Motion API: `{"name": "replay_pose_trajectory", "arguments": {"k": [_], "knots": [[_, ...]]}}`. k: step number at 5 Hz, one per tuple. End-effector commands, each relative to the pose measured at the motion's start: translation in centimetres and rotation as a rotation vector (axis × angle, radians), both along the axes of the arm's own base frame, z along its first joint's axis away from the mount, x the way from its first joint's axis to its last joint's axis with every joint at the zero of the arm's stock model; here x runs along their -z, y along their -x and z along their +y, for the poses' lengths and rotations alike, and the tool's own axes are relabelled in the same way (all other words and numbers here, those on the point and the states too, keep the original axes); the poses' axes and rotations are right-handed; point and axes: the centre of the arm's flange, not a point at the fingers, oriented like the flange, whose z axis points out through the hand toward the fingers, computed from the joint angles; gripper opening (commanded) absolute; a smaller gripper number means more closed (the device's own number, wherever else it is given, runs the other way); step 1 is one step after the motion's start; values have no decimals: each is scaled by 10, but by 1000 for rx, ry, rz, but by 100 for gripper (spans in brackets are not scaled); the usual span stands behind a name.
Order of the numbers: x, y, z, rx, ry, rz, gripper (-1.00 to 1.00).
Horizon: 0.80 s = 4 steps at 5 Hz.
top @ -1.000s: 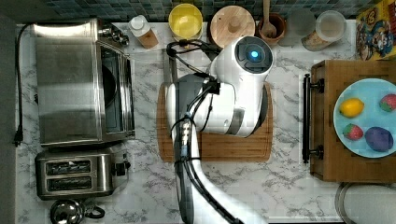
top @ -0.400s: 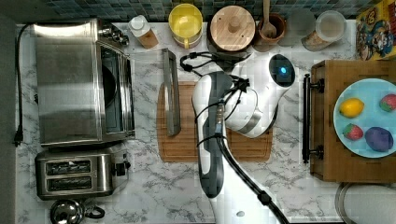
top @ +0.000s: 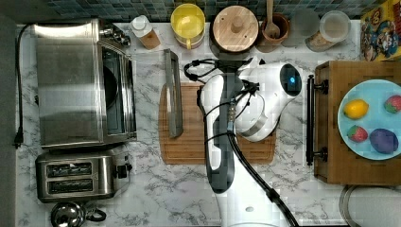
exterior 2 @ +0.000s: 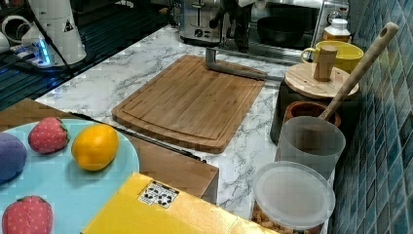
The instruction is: Close the oven.
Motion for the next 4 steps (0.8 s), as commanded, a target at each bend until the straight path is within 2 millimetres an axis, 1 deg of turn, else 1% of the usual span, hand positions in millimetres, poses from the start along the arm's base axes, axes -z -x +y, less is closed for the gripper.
{"name": "replay_pose_trajectory", "arguments": {"k": [1,3,4], "knots": [[45,-21,72,-91,-57,-56,-100],[27,-16,81,-36,-172,-160,-100],[27,-20,89,-30,-146,-150,-100]]}}
